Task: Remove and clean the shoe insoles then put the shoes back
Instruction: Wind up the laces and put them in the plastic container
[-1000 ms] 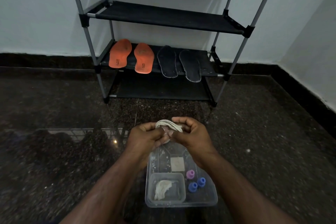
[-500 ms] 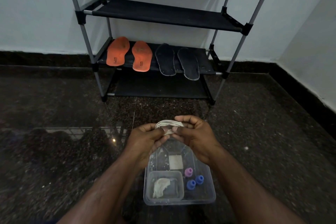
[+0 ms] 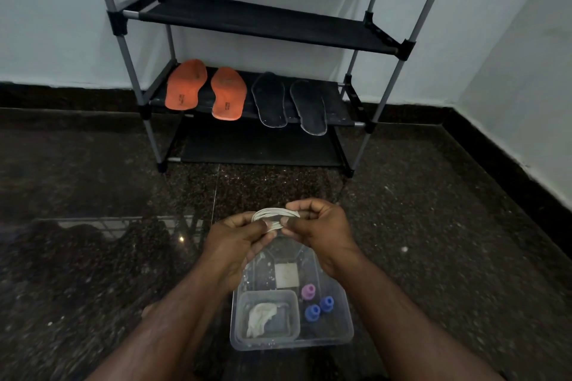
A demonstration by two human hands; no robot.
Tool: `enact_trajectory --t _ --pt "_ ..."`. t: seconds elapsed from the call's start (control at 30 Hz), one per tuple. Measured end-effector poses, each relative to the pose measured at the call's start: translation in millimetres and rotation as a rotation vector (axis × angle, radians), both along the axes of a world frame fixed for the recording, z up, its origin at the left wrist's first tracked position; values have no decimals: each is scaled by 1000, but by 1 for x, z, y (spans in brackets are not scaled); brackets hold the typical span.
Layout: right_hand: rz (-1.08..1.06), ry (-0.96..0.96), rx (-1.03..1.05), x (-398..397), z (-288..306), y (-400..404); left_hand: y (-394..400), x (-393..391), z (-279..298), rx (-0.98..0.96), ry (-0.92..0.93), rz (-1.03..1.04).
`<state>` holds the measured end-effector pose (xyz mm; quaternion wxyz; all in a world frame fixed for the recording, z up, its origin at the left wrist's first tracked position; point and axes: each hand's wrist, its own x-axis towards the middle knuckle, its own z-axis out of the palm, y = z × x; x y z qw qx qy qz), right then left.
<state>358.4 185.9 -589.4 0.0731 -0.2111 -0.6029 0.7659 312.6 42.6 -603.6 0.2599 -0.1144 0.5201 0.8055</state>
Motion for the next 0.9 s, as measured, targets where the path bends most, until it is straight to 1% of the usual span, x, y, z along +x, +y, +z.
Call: enact_trajectory --t 0.17,0.27,0.3,0.33,0.4,0.47,0.53,0.57,0.63,0.7,0.8,0.9 --pt "-11 -29 -19 0 -5 6 -1 0 -4 13 -21 -108" --pt "-52 -59 -24 -3 -12 22 -6 -5 -6 -36 -18 -160" --pt "-83 -73 -32 -5 -15 29 -8 -8 -9 -94 8 -154" --pt "-120 -88 -40 -6 -18 36 -12 -14 -16 -203 61 -142" --pt "-182 -120 -33 -9 -27 48 -20 -24 -31 -549 245 -151" --pt "-204 -160 2 -12 -37 55 -26 -28 -42 -842 409 -232" --pt "-191 -203 61 -17 -50 55 -29 -27 -50 -1048 497 -342" --pt "-180 -221 94 -20 -55 54 -29 -27 -54 -1114 517 -396" --pt "-180 -250 149 -26 -65 51 -31 -26 -60 -1195 517 -492" --pt "-185 -265 187 -33 -72 49 -32 -25 -64 -1233 500 -561" --pt "-177 -291 242 -41 -81 45 -31 -25 -67 -1259 521 -581" --pt "-178 -372 376 -45 -95 46 -29 -27 -71 -1280 543 -596"
